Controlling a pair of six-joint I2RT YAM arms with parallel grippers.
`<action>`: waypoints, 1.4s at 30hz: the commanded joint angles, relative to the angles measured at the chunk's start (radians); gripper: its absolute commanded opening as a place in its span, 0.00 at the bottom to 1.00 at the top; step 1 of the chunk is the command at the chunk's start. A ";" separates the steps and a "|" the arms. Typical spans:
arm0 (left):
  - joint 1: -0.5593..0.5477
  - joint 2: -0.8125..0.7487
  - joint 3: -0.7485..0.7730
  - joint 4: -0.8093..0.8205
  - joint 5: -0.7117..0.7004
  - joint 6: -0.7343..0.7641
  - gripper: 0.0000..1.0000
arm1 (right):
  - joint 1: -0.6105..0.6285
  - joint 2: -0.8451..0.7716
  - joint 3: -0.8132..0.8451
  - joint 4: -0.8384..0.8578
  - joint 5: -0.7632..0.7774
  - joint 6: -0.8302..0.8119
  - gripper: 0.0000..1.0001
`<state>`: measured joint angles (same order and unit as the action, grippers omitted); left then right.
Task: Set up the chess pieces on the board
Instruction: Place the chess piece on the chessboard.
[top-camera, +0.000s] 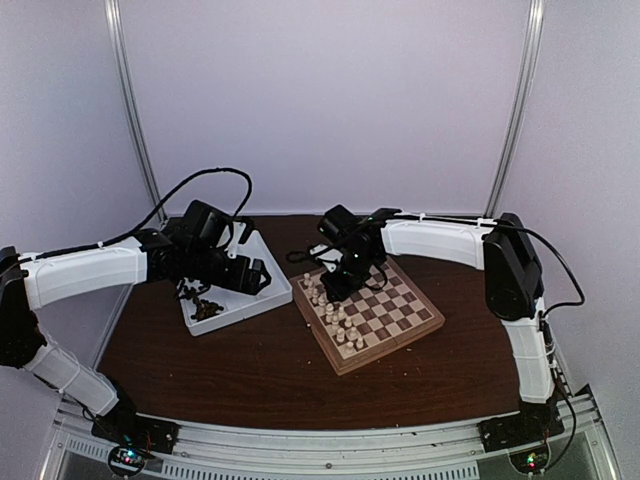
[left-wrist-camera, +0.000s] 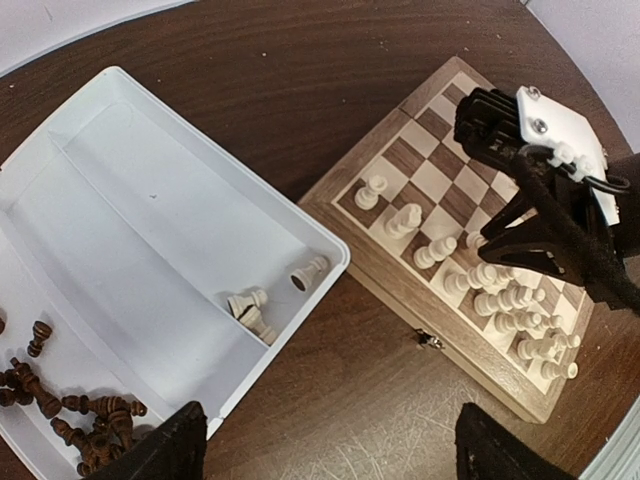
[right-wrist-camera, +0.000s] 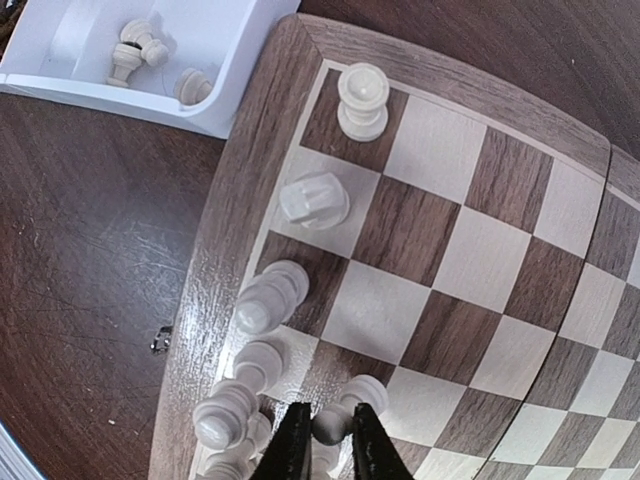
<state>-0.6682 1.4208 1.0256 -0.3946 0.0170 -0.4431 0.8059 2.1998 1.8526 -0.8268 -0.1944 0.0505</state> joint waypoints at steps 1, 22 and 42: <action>0.009 -0.017 0.005 0.016 0.018 0.012 0.86 | -0.008 0.011 0.030 -0.015 -0.004 -0.001 0.14; 0.010 -0.015 -0.001 0.020 0.023 0.009 0.86 | -0.010 0.031 0.023 -0.030 -0.050 0.013 0.13; 0.010 -0.015 0.001 0.019 0.021 0.011 0.86 | -0.023 0.038 0.026 -0.021 -0.001 0.017 0.24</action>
<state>-0.6662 1.4208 1.0256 -0.3946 0.0303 -0.4431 0.7940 2.2227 1.8603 -0.8425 -0.2287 0.0597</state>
